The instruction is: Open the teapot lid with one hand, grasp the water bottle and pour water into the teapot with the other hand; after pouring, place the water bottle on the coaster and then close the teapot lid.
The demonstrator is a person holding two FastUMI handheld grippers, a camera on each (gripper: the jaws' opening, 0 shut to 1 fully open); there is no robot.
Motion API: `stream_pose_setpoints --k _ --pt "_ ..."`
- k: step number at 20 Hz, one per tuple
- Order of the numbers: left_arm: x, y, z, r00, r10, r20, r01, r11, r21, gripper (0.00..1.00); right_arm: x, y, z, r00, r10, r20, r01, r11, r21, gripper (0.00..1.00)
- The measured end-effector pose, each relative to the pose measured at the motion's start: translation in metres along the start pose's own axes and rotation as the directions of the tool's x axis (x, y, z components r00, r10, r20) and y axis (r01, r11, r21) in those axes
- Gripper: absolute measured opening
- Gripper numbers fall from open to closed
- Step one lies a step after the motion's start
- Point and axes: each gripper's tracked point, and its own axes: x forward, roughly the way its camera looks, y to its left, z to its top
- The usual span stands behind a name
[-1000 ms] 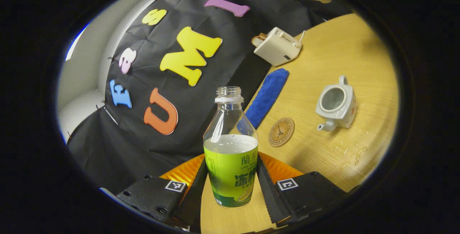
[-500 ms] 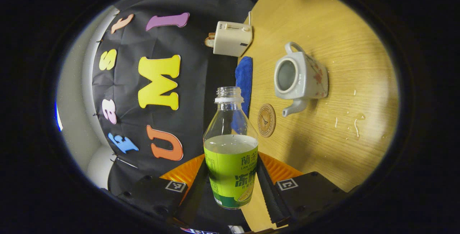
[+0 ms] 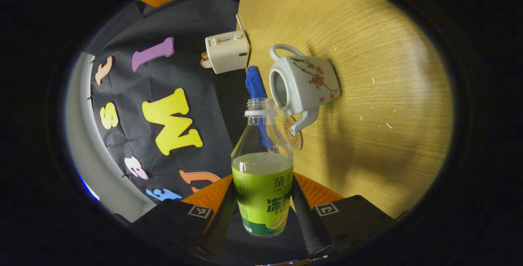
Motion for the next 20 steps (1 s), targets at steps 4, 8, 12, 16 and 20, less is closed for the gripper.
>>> stream_pose_setpoints --k 4,8,12,16,20 --pt "-0.001 0.008 -0.001 1.000 0.001 -0.010 0.000 0.996 0.089 0.76 0.001 -0.005 -0.001 1.000 -0.005 -0.003 0.005 1.000 0.011 0.00" --pt "0.001 0.023 0.002 1.000 0.005 -0.017 -0.002 0.987 0.160 0.76 0.000 -0.005 0.000 1.000 -0.003 -0.007 0.003 1.000 0.014 0.01" --pt "-0.001 0.027 0.004 0.999 0.006 -0.032 0.001 0.976 0.219 0.77 -0.001 -0.005 -0.001 1.000 0.001 -0.007 -0.001 1.000 0.013 0.00" --pt "-0.004 0.035 -0.003 0.998 0.013 -0.068 0.006 0.961 0.277 0.74 -0.001 -0.006 0.001 1.000 0.003 -0.005 -0.003 1.000 0.017 0.00" --pt "-0.008 0.047 -0.003 0.996 0.041 -0.085 -0.010 0.941 0.337 0.75 -0.002 -0.009 0.004 1.000 0.000 0.002 0.000 1.000 0.022 0.00"
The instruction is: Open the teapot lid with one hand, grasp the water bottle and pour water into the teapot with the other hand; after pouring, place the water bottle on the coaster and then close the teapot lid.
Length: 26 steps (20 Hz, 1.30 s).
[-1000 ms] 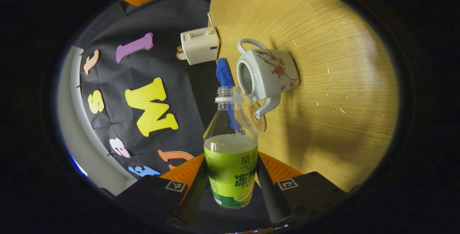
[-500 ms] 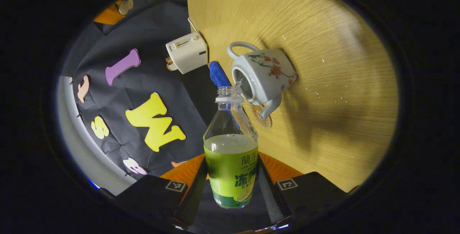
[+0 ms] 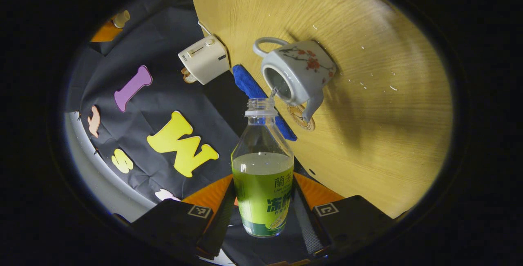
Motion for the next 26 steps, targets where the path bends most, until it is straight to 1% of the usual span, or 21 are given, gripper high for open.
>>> stream_pose_setpoints --k 1,3,6,8,9,10,17,18,19,20,21,22,23,24,26 --pt "-0.001 0.003 -0.002 1.000 0.007 -0.007 -0.007 1.000 0.016 0.76 -0.001 -0.001 0.001 1.000 -0.001 0.002 0.001 1.000 0.003 0.00" --pt "-0.001 0.010 -0.004 1.000 0.011 -0.012 -0.011 0.999 0.046 0.76 -0.001 -0.004 0.001 1.000 -0.003 0.002 0.003 1.000 0.005 0.01" --pt "-0.002 0.014 -0.004 1.000 0.023 -0.018 -0.022 0.996 0.082 0.77 -0.002 -0.006 0.003 1.000 -0.003 0.003 0.003 1.000 0.012 0.00" --pt "-0.002 0.014 -0.002 1.000 0.018 -0.018 -0.016 0.995 0.094 0.76 -0.003 -0.007 0.003 1.000 -0.005 0.006 0.005 1.000 0.013 0.00" --pt "-0.002 0.014 0.000 1.000 0.016 -0.017 -0.015 0.995 0.098 0.74 -0.002 -0.007 0.003 1.000 -0.004 0.006 0.004 1.000 0.012 0.00" --pt "0.000 0.014 0.000 1.000 0.013 -0.016 -0.012 0.995 0.099 0.76 -0.002 -0.007 0.003 1.000 -0.005 0.005 0.005 1.000 0.011 0.01" --pt "0.000 0.012 -0.001 1.000 0.010 -0.021 -0.008 0.995 0.100 0.77 -0.002 -0.007 0.001 1.000 -0.004 0.000 0.004 1.000 0.011 0.00" --pt "0.001 0.013 0.000 1.000 0.013 -0.020 -0.011 0.995 0.102 0.77 -0.002 -0.007 0.002 1.000 -0.004 0.000 0.004 1.000 0.011 0.00" --pt "0.000 0.013 0.001 1.000 0.015 -0.020 -0.013 0.995 0.103 0.74 -0.002 -0.007 0.001 1.000 -0.004 -0.001 0.004 1.000 0.012 0.00" --pt "0.000 0.014 0.002 1.000 0.018 -0.016 -0.016 0.994 0.104 0.74 -0.001 -0.007 0.001 1.000 -0.005 -0.003 0.005 1.000 0.012 0.00" --pt "0.001 0.014 0.002 1.000 0.019 -0.015 -0.017 0.994 0.105 0.76 -0.001 -0.008 0.001 1.000 -0.005 -0.003 0.005 1.000 0.012 0.00" --pt "0.001 0.015 0.002 1.000 0.019 -0.014 -0.018 0.994 0.105 0.76 -0.001 -0.008 0.001 1.000 -0.005 -0.003 0.005 1.000 0.012 0.00" --pt "0.000 0.014 0.003 1.000 0.021 -0.011 -0.020 0.994 0.104 0.74 0.000 -0.008 0.002 1.000 -0.006 -0.004 0.006 1.000 0.012 0.00" --pt "0.002 0.016 0.002 1.000 0.023 -0.009 -0.022 0.995 0.101 0.76 0.000 -0.009 0.001 1.000 -0.007 -0.004 0.007 1.000 0.012 0.00" --pt "0.001 0.021 0.002 0.999 0.045 0.006 -0.046 0.996 0.078 0.76 0.000 -0.010 0.001 1.000 -0.010 -0.004 0.010 1.000 0.013 0.00"
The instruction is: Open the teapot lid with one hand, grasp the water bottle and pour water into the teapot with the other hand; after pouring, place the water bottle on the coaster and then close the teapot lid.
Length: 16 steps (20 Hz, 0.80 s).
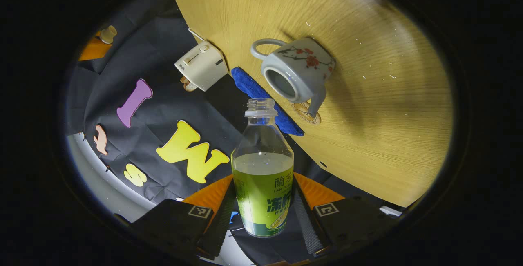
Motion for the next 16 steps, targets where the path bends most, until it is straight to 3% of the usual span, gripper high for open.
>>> stream_pose_setpoints --k 3,5,7,9,12,16 --pt "0.000 0.005 -0.007 0.999 0.036 0.015 -0.033 0.987 -0.158 0.76 -0.001 -0.004 0.001 1.000 -0.006 0.003 0.006 1.000 0.008 0.00" --pt "0.001 0.010 -0.011 0.998 0.052 0.027 -0.043 0.959 -0.281 0.76 0.000 -0.006 -0.001 1.000 -0.010 0.000 0.010 1.000 0.011 0.00" --pt "0.003 0.018 -0.025 0.996 0.085 0.006 -0.075 0.909 -0.410 0.76 0.001 -0.007 -0.001 1.000 -0.014 -0.002 0.014 1.000 0.008 0.00" --pt "0.008 0.032 -0.041 0.991 0.132 -0.015 -0.118 0.827 -0.550 0.76 0.001 -0.012 0.001 1.000 -0.025 0.003 0.025 1.000 0.004 0.00" --pt "0.018 0.035 -0.064 0.988 0.151 -0.044 -0.125 0.581 -0.805 0.76 0.002 -0.023 0.002 0.999 -0.053 0.005 0.053 0.999 0.009 0.00" --pt "0.028 0.040 -0.086 0.974 0.189 -0.125 -0.164 0.210 -0.964 0.75 0.003 -0.035 0.000 0.997 -0.083 0.001 0.083 0.996 0.012 0.00"
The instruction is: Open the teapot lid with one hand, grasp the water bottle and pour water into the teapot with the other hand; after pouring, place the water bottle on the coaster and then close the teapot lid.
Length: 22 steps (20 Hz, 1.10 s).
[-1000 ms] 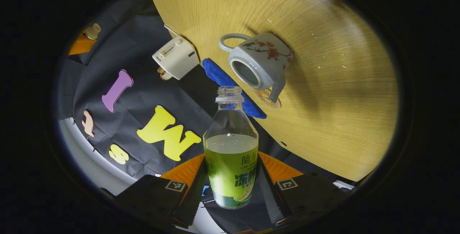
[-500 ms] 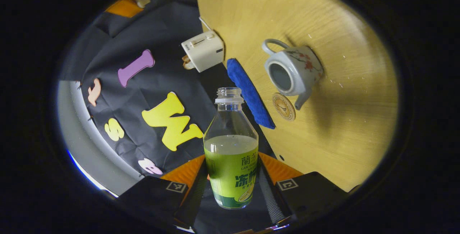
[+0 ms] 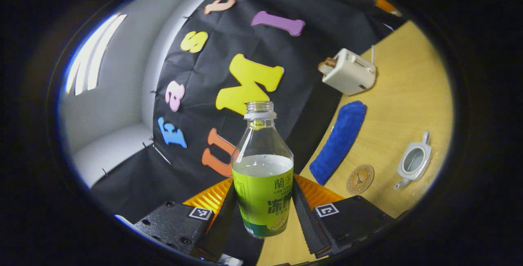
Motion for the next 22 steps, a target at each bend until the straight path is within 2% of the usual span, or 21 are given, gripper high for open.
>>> stream_pose_setpoints --k 1,2,3,5,6,7,8,9,11,12,15,16,20,22 --pt "0.006 -0.003 -0.003 1.000 0.005 -0.005 -0.006 0.996 -0.089 0.80 0.000 -0.002 0.000 1.000 -0.006 0.001 0.006 1.000 0.000 0.00" --pt "0.011 -0.007 -0.008 1.000 -0.001 -0.012 -0.001 0.984 -0.179 0.75 0.000 -0.001 0.000 1.000 -0.006 0.000 0.006 1.000 0.001 0.00" --pt "0.018 -0.015 -0.014 0.999 -0.020 -0.030 0.011 0.963 -0.269 0.76 -0.001 -0.001 0.000 1.000 -0.007 -0.001 0.007 1.000 -0.001 0.00" --pt "0.029 -0.036 -0.024 0.998 -0.058 -0.030 0.039 0.894 -0.446 0.76 0.002 0.001 -0.002 1.000 -0.011 -0.004 0.011 1.000 -0.014 0.00" --pt "0.035 -0.048 -0.025 0.997 -0.081 -0.015 0.061 0.845 -0.532 0.76 0.004 0.000 -0.003 1.000 -0.013 -0.005 0.013 1.000 -0.016 0.00" --pt "0.044 -0.060 -0.028 0.995 -0.098 0.006 0.078 0.758 -0.647 0.80 0.005 0.002 -0.006 1.000 -0.012 -0.012 0.011 1.000 -0.018 0.00" --pt "0.049 -0.075 -0.030 0.991 -0.130 0.017 0.102 0.686 -0.721 0.76 0.005 0.003 -0.007 1.000 -0.012 -0.016 0.012 1.000 -0.022 0.00" --pt "0.054 -0.085 -0.030 0.989 -0.148 0.028 0.115 0.622 -0.775 0.77 0.006 0.003 -0.010 1.000 -0.015 -0.021 0.014 1.000 -0.025 0.00" --pt "0.069 -0.101 -0.038 0.986 -0.165 0.032 0.116 0.531 -0.839 0.77 0.008 0.006 -0.014 0.999 -0.010 -0.031 0.009 0.999 -0.031 0.00" --pt "0.077 -0.106 -0.038 0.986 -0.162 0.045 0.123 0.513 -0.850 0.77 0.010 0.007 -0.015 0.999 -0.010 -0.035 0.009 0.999 -0.033 0.00" --pt "0.092 -0.122 -0.032 0.979 -0.186 0.081 0.163 0.489 -0.857 0.78 0.013 0.008 -0.021 0.999 -0.004 -0.049 0.002 1.000 -0.028 0.00" --pt "0.095 -0.128 -0.032 0.977 -0.197 0.077 0.166 0.489 -0.856 0.78 0.014 0.008 -0.022 0.999 -0.004 -0.054 0.002 1.000 -0.026 0.00" --pt "0.105 -0.146 -0.043 0.972 -0.229 0.048 0.164 0.520 -0.838 0.78 0.016 0.008 -0.027 0.998 -0.002 -0.065 0.001 1.000 -0.028 0.00" --pt "0.106 -0.153 -0.047 0.968 -0.246 0.048 0.172 0.511 -0.842 0.78 0.018 0.009 -0.028 0.998 -0.003 -0.068 0.001 1.000 -0.031 0.00"
